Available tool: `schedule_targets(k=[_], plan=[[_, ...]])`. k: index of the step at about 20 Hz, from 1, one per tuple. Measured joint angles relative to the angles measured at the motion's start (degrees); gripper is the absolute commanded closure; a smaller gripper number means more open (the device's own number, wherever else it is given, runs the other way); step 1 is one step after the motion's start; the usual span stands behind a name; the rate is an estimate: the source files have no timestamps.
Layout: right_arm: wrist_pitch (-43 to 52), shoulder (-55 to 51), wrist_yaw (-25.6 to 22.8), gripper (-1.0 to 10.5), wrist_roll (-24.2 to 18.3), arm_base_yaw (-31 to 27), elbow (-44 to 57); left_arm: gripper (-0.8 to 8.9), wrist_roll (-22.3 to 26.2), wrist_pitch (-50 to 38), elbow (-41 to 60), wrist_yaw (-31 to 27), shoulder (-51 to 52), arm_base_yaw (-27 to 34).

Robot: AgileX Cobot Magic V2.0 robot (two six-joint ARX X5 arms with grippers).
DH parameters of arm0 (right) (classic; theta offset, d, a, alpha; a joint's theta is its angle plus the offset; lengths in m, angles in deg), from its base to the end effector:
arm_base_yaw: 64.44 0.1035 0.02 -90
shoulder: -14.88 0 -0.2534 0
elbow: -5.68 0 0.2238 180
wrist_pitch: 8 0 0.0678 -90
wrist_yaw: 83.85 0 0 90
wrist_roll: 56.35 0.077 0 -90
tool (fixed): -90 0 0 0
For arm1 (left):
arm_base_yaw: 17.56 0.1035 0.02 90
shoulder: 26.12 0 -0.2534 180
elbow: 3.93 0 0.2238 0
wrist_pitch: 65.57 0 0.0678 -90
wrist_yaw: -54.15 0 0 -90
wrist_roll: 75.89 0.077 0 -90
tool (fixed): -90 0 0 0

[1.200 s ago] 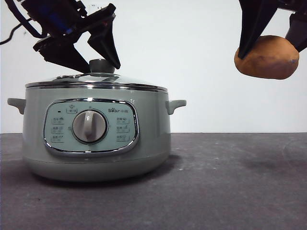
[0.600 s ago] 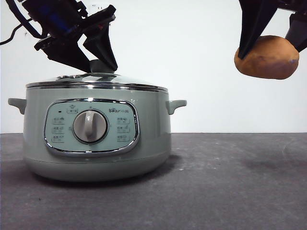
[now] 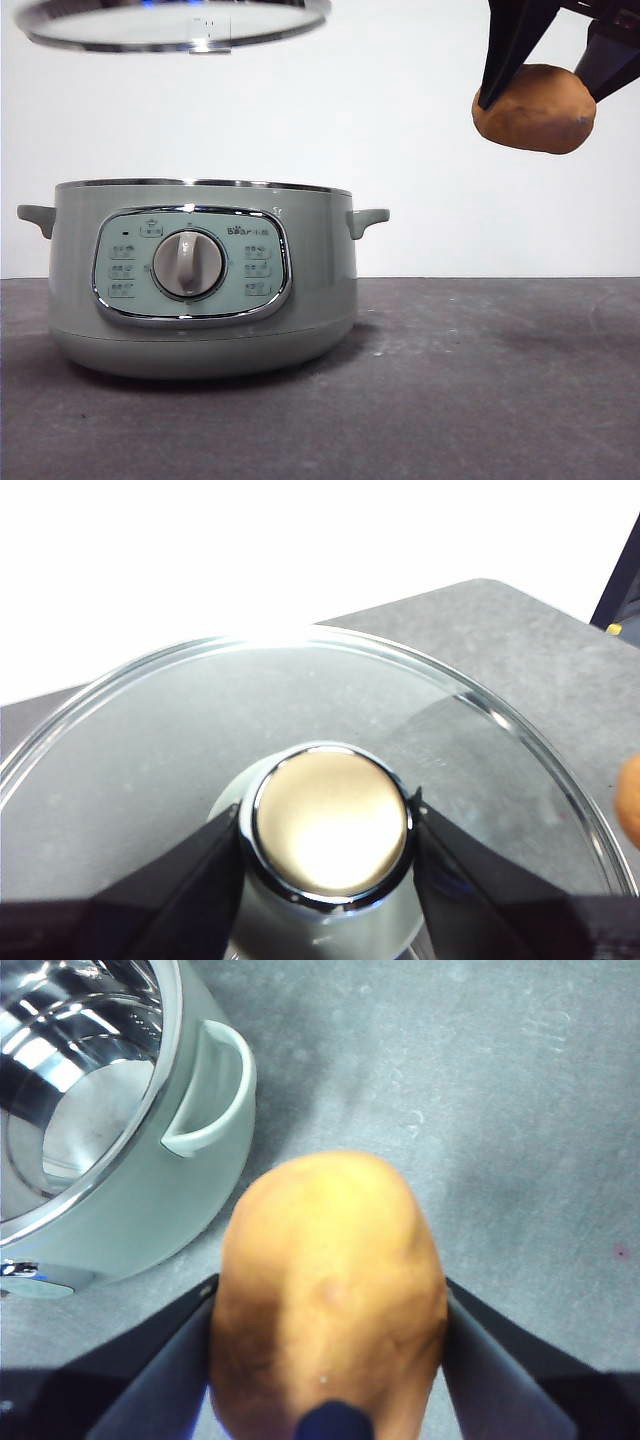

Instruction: Pick up the potato,open the lid,put the potato in the pot,close the lid

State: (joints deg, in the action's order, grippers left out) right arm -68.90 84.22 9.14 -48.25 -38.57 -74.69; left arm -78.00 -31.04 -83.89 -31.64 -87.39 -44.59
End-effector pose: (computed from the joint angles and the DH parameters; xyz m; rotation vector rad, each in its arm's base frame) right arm 0.2174 0.1099 0.2728 -0.0445 0.8917 0.4087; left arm 0.2195 -0.1183 0.3580 0.0197 0.2843 -0.5365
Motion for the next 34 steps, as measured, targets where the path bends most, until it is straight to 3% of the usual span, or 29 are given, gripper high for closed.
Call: schedule_targets(k=[9,13,16,22,29,34], plan=[[2.6,0.0,0.4,9.6,0.0,0.6,0.0,8.22,0.4,4.0,0.0,-2.7,10.6,0.0],[9.8,0.0,6.1,9.6,0.0,3.0,0.0,8.22,1.1,5.5,0.1,-4.2,14.2,0.0],[13.3,1.3,7.4,9.6,0.0,6.6,-1.6,8.22,1.6,6.4,0.1,-7.9,17.4,0.0],[12.3,16.0,7.5,9.6,-0.6,12.2,-16.4,8.22,1.7,7.6,0.1,-11.0,23.5,0.0],[5.4,40.8,7.3,9.6,-5.3,16.2,-40.3,8.22,3.1,16.3,-4.3,-15.0,25.8,0.0],[4.6,50.4,5.6,9.6,-7.9,18.1,-42.4,8.22,3.2,18.2,-6.1,-15.2,26.4,0.0]])
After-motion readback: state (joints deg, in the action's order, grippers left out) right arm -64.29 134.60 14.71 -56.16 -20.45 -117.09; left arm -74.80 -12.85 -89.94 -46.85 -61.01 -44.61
